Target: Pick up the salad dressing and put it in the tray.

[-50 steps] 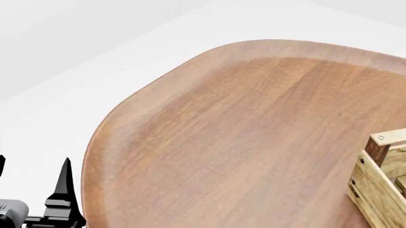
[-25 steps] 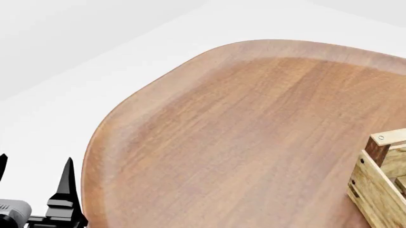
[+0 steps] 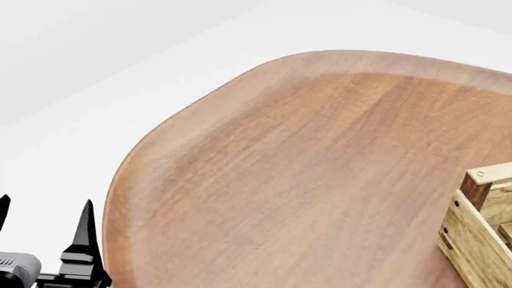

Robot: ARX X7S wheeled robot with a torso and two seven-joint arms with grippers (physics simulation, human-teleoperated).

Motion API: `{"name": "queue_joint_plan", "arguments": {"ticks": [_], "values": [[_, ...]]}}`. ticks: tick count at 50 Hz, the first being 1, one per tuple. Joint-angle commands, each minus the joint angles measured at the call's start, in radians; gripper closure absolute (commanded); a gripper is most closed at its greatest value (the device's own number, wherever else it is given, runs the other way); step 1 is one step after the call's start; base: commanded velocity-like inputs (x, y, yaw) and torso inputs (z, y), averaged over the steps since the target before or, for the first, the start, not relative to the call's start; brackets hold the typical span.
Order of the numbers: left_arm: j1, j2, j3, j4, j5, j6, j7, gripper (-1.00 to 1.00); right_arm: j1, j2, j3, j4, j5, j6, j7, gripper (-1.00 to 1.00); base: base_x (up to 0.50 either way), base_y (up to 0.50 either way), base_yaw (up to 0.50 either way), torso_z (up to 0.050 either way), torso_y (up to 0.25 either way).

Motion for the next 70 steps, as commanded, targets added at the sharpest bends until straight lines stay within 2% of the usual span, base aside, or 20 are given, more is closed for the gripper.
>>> {"name": "queue_joint_plan", "arguments": {"ticks": [1, 2, 32, 38, 51, 60, 70], "values": [[0.002, -0.001, 0.003, -0.002, 0.0, 0.005, -0.002, -1.0, -0.009, -0.017, 0.033, 0.038, -0.057, -0.016, -0.001, 1.0, 0.0, 0.0, 0.0, 0.0, 0.0], [0.002, -0.001, 0.004, -0.003, 0.001, 0.006, -0.002, -1.0, -0.009, -0.018, 0.038, 0.038, -0.062, -0.016, 0.001, -1.0, 0.0, 0.0, 0.0, 0.0, 0.0], [0.001, -0.008, 0.007, -0.002, -0.005, 0.008, -0.009, -1.0, -0.002, -0.022, 0.127, 0.016, -0.141, -0.011, -0.019, -1.0, 0.0, 0.0, 0.0, 0.0, 0.0], [0.002, -0.009, 0.006, 0.002, -0.007, 0.009, -0.012, -1.0, -0.153, -0.054, 0.17, -0.387, -0.095, 0.204, 0.012, -1.0, 0.0, 0.0, 0.0, 0.0, 0.0], [0.003, -0.012, 0.007, 0.0, -0.009, 0.014, -0.013, -1.0, -0.325, -0.08, 0.198, -0.944, -0.036, 0.511, 0.027, -1.0, 0.0, 0.0, 0.0, 0.0, 0.0], [0.003, -0.015, 0.006, 0.007, -0.014, 0.012, -0.016, -1.0, -0.395, -0.091, 0.217, -1.197, -0.008, 0.611, 0.04, -1.0, 0.0, 0.0, 0.0, 0.0, 0.0], [-0.005, -0.015, 0.002, 0.008, -0.019, 0.01, -0.022, -1.0, -0.476, -0.095, 0.167, -1.536, -0.036, 0.657, 0.06, -1.0, 0.0, 0.0, 0.0, 0.0, 0.0]]}}
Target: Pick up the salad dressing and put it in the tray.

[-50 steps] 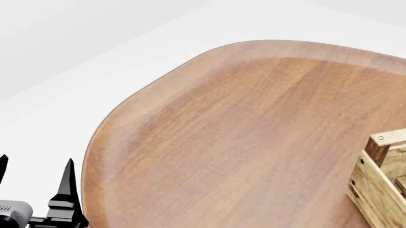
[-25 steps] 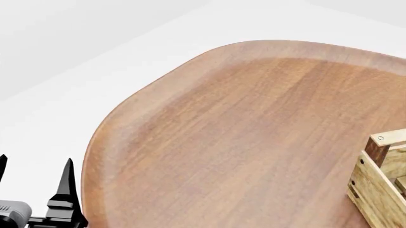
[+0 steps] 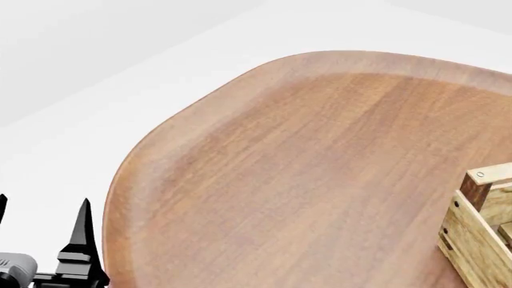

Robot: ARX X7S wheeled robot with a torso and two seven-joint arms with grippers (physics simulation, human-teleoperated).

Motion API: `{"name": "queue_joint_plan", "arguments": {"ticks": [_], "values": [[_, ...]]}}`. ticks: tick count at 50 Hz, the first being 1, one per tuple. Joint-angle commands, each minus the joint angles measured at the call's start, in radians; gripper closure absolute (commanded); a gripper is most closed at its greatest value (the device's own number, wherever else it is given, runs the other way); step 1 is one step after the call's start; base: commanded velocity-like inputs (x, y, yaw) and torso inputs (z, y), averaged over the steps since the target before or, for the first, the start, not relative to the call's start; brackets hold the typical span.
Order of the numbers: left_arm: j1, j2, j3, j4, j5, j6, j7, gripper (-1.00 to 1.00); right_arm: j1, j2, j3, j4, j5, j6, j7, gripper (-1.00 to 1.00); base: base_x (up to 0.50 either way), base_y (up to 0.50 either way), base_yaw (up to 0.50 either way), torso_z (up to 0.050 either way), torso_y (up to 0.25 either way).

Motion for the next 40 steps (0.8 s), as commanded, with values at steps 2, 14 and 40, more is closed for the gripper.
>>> {"name": "queue_joint_plan", "arguments": {"ticks": [2, 14, 40], "values": [[-0.004, 0.006, -0.025, 0.008, -0.021, 0.012, -0.014, -1.0, -0.104, -0.013, -0.032, -0.425, 0.011, 0.096, 0.005, -1.0, 0.0, 0.0, 0.0, 0.0, 0.0], [0.043, 0.04, -0.134, 0.037, -0.136, 0.188, 0.033, -1.0, -0.22, -0.074, -0.072, -0.733, 0.033, 0.003, -0.029, -1.0, 0.0, 0.0, 0.0, 0.0, 0.0], [0.092, 0.086, -0.208, 0.053, -0.198, 0.365, 0.07, -1.0, -0.423, -0.244, -0.162, -0.861, -0.204, -0.533, 0.06, -1.0, 0.0, 0.0, 0.0, 0.0, 0.0]]}}
